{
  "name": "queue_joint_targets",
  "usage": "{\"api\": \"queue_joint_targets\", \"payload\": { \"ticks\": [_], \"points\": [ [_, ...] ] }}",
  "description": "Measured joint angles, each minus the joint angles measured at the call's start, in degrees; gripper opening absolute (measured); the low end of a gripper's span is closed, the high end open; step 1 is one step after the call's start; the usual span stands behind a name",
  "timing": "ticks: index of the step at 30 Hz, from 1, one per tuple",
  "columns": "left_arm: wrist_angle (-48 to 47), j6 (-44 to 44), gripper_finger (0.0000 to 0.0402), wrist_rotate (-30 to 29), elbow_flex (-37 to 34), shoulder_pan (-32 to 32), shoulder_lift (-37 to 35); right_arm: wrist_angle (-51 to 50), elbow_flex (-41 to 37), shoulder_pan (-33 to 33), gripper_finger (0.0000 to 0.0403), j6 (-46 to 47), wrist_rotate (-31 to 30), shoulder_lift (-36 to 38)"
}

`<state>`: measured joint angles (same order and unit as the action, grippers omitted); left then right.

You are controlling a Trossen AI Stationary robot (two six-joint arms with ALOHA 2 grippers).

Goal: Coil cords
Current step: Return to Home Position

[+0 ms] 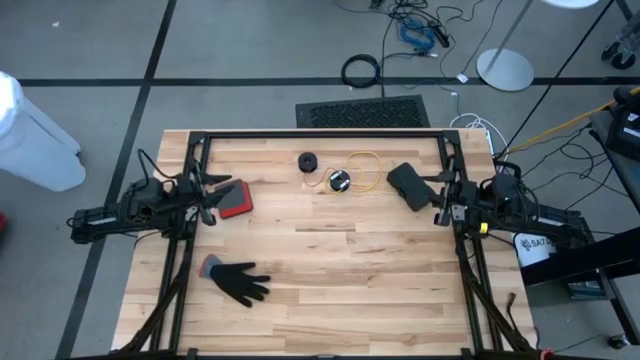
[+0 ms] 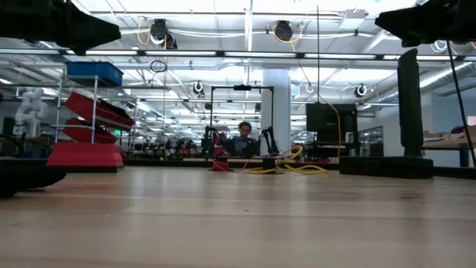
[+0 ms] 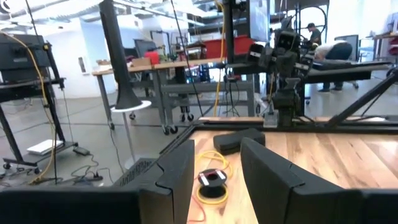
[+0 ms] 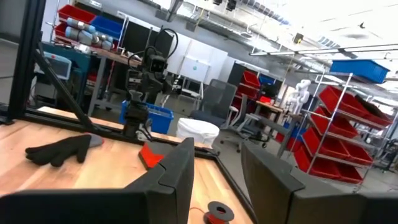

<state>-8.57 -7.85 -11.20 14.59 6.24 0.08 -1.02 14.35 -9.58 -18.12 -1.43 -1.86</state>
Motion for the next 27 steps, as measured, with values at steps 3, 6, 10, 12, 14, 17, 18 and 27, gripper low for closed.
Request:
{"api": "queue_joint_targets", "payload": {
  "ticks": [3, 6, 10, 12, 14, 17, 18, 27],
  "points": [
    [0.83, -1.16, 0.0138, -1.51, -0.02, 0.0, -0.02, -0.48, 0.0, 0.0, 0.0121, -0.27, -0.01, 0.66],
    [0.58, -2.39, 0.0138, -3.32, -0.02, 0.0, -0.03, -0.7, 0.0, 0.0, 0.0121, -0.22, -0.01, 1.16],
    [0.73, -2.69, 0.0138, -3.82, -0.02, 0.0, -0.04, -0.72, 0.0, 0.0, 0.0121, 1.07, -0.05, 1.3],
    [0.64, -1.62, 0.0138, -3.81, -0.02, 0.0, -0.04, -0.72, 0.0, 0.0, 0.0121, 2.27, -0.04, 1.3],
    [0.39, 0.28, 0.0138, -3.16, -0.02, 0.0, -0.04, -0.72, 0.0, 0.0, 0.0121, 3.3, -0.03, 1.3],
    [0.44, 2.76, 0.0138, -2.1, -0.02, 0.0, -0.04, -0.79, 0.0, 0.0, 0.0121, 3.87, -0.04, 1.3],
    [0.38, 2.96, 0.0138, -1.85, -0.02, 0.0, -0.04, -0.79, 0.0, 0.0, 0.0121, 3.71, -0.03, 1.3],
    [0.58, 2.96, 0.0138, -1.27, -0.02, 0.0, -0.04, -0.83, 0.0, 0.0, 0.0121, 4.35, -0.05, 1.33]
  ]
}}
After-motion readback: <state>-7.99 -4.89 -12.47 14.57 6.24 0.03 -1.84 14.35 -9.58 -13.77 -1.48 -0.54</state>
